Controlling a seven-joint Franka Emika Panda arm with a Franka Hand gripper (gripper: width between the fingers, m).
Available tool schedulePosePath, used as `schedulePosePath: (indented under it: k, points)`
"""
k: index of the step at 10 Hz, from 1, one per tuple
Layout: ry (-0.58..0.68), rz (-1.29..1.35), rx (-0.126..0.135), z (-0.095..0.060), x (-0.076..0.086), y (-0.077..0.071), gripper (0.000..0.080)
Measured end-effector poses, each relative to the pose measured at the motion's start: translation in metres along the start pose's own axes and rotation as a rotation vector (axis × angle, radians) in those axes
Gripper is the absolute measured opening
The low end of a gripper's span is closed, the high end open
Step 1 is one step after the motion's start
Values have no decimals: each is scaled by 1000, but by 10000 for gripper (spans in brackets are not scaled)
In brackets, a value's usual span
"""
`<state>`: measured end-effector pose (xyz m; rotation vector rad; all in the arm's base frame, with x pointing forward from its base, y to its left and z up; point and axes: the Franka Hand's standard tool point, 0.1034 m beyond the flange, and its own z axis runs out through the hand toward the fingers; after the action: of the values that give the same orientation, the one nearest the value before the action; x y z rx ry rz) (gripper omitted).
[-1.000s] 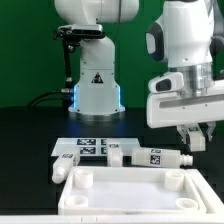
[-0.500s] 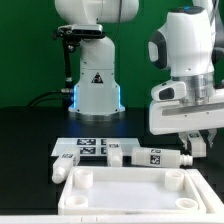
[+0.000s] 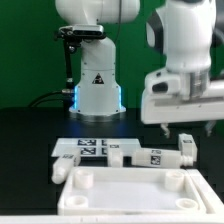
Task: Assemble desk
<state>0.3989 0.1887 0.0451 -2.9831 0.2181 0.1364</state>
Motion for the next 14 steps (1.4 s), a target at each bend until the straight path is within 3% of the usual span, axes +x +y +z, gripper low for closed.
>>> schedulePosePath:
  k: [9,10,11,12,14]
  points:
    - [0,0,0,0,0,0,649]
    - [-116,3,-28,8,-22,8,649]
    - [-151,12,-29,1,-18,8,649]
    - [-127,9,-17,-7,-1,2,649]
    - [-211,-12,-10,-32,18,1,649]
